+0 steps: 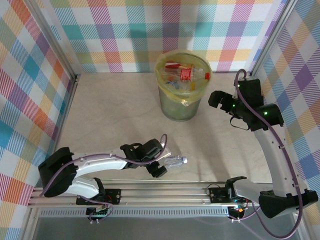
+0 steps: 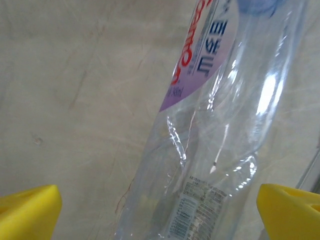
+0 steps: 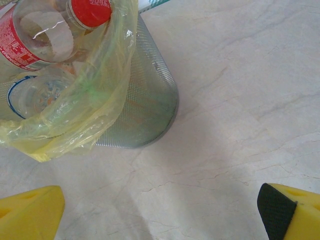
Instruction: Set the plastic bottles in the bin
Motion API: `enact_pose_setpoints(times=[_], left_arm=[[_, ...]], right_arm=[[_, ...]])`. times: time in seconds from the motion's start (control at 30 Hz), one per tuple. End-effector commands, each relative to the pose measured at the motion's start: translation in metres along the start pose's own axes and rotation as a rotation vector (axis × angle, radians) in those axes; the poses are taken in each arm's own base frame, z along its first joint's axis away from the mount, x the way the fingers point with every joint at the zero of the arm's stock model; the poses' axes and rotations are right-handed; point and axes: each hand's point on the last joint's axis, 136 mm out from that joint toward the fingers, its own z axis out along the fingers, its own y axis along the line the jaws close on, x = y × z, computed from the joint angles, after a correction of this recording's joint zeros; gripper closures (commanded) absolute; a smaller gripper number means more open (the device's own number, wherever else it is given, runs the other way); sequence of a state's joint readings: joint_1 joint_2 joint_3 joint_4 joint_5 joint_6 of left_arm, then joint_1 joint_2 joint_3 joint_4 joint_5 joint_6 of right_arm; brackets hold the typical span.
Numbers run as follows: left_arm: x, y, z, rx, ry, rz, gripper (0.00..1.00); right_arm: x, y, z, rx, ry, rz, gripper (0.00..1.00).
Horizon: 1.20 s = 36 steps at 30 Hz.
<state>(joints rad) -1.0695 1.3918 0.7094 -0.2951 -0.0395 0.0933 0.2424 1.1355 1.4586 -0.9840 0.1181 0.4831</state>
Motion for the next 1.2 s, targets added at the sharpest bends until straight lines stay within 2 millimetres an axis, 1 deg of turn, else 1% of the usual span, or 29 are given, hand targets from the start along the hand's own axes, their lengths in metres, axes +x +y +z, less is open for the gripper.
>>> enact_pose_setpoints(times=[0.0, 0.1, 0.2, 0.23, 0.27, 0.33, 0.37, 0.4, 0.47, 0.5, 0.57, 0.63, 0.7, 0.77, 0.8, 0.83, 0.97, 1.03, 1.17], left_arm=[[-0.004, 0.0, 0.005, -0.019, 0.021, -0.011, 0.0], [-0.002, 0.008, 0.013, -0.069, 0.041, -0.018, 0.0], [-0.002, 0.016, 0.02, -0.118, 0.054, -0.018, 0.05], [0.0, 0.019, 0.022, -0.135, 0.06, -0.015, 0.08], [-0.005, 0.021, 0.023, -0.148, 0.041, -0.016, 0.13], [-0.009, 0.023, 0.025, -0.157, 0.024, -0.01, 0.16], [-0.011, 0.023, 0.025, -0.157, 0.019, -0.006, 0.21], [-0.012, 0.023, 0.026, -0.159, 0.014, -0.004, 0.23], [-0.015, 0.024, 0.026, -0.163, 0.002, 0.004, 0.33], [-0.017, 0.024, 0.026, -0.165, -0.005, 0.006, 0.35], [-0.02, 0.025, 0.026, -0.17, -0.018, 0.009, 0.43], [-0.023, 0.024, 0.027, -0.168, -0.027, 0.012, 0.45], [-0.024, 0.024, 0.027, -0.165, -0.034, 0.015, 0.53], [-0.026, 0.023, 0.026, -0.161, -0.04, 0.015, 0.57], [-0.028, 0.023, 0.025, -0.161, -0.046, 0.014, 0.58], [-0.028, 0.022, 0.024, -0.158, -0.051, 0.016, 0.6], [-0.038, 0.022, 0.013, -0.154, -0.094, 0.015, 0.62], [-0.046, 0.023, 0.004, -0.155, -0.132, 0.014, 0.67], [-0.065, 0.024, -0.025, -0.159, -0.245, 0.008, 0.71]], right_arm=[[-0.003, 0.006, -0.004, -0.029, -0.018, -0.001, 0.0], [-0.004, 0.006, -0.006, -0.033, -0.023, -0.001, 0.0], [-0.004, 0.006, -0.006, -0.035, -0.027, -0.001, 0.0], [-0.004, 0.006, -0.007, -0.036, -0.029, -0.001, 0.0], [-0.003, 0.006, -0.007, -0.037, -0.028, -0.001, 0.0], [-0.002, 0.006, -0.007, -0.037, -0.027, -0.001, 0.0], [-0.002, 0.006, -0.006, -0.038, -0.025, -0.002, 0.0], [-0.001, 0.006, -0.006, -0.038, -0.025, -0.001, 0.0], [0.001, 0.004, -0.005, -0.035, -0.021, -0.001, 0.0], [0.001, 0.004, -0.004, -0.036, -0.019, 0.0, 0.0], [0.003, 0.004, -0.002, -0.036, -0.011, 0.002, 0.0], [0.005, 0.004, -0.001, -0.037, -0.006, 0.001, 0.0], [0.006, 0.004, 0.0, -0.037, -0.003, 0.003, 0.0], [0.007, 0.003, 0.0, -0.035, -0.001, 0.005, 0.0], [0.007, 0.003, 0.001, -0.034, 0.001, 0.005, 0.0], [0.007, 0.003, 0.0, -0.037, 0.0, 0.005, 0.0], [0.016, 0.006, 0.004, -0.063, 0.027, 0.013, 0.0], [0.023, 0.011, 0.006, -0.103, 0.053, 0.015, 0.0], [0.043, 0.028, 0.01, -0.226, 0.132, 0.016, 0.0]])
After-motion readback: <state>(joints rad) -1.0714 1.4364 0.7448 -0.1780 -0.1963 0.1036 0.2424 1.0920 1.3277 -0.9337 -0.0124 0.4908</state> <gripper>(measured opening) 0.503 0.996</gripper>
